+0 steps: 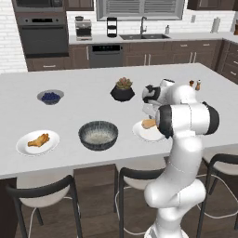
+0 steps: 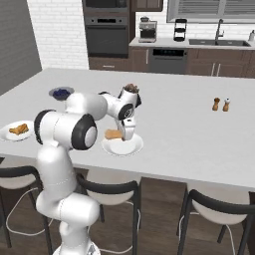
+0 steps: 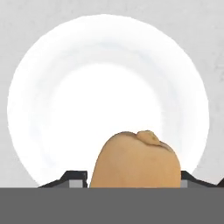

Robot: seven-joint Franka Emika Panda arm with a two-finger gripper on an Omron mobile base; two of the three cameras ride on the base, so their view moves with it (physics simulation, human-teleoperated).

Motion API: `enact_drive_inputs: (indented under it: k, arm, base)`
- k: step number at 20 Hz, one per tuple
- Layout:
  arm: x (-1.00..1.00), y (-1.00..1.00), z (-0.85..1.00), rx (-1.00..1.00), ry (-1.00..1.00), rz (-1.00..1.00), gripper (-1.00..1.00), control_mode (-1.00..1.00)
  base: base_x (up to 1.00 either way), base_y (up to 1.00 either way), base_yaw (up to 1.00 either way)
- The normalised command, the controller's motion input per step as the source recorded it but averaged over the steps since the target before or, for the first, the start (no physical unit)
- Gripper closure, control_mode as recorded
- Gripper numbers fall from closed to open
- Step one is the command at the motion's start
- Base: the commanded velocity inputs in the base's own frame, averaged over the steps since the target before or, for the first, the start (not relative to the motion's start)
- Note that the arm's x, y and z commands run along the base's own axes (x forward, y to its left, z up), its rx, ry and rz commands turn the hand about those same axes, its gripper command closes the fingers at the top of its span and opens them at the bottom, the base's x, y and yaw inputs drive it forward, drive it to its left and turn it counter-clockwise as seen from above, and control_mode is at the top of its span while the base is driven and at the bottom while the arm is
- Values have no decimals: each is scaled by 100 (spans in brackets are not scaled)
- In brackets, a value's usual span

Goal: Pick the chicken drumstick and squash from their plates and place them in the bowl. Then put the bowl in the fridge.

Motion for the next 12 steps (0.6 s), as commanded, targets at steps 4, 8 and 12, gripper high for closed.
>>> enact_drive_inputs:
  k: [4,8,12]
  arm:
    - [-61,76,86,0,-10,-2,100,-100]
    - [-25,90,62,0,0,-2,100,-100]
    - [0,98,35,0,7,0,100,-100]
  base:
    - [0,0,0]
    - [0,0,0]
    - [0,0,0]
